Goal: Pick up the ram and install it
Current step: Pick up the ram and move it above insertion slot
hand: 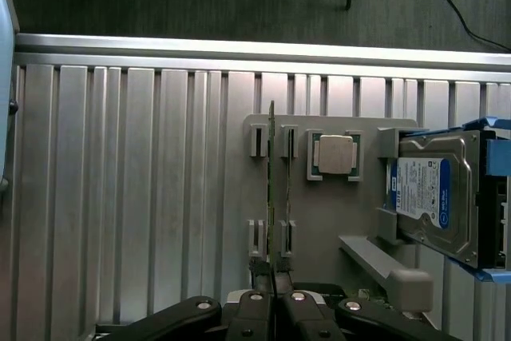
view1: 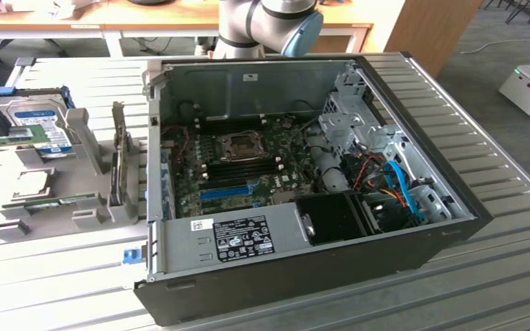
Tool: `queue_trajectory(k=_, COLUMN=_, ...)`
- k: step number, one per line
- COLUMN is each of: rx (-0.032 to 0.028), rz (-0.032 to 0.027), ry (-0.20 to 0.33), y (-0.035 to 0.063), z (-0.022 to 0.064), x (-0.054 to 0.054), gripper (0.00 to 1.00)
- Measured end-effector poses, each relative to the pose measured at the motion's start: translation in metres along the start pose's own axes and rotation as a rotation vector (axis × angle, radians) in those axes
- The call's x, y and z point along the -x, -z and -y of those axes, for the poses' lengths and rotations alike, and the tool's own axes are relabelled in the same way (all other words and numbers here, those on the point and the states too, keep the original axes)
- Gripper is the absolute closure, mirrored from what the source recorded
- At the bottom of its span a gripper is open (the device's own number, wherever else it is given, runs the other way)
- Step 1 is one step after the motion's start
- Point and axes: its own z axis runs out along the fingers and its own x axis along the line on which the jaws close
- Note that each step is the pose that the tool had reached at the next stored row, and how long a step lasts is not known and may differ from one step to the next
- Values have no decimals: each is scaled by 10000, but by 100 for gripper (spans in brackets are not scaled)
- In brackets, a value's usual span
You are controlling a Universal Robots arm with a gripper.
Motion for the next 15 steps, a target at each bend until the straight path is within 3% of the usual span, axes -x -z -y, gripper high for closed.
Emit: queue_trajectory(k=15, rx=-2, rz=2, ry=-3, y=5, z=327, x=-2, gripper=88)
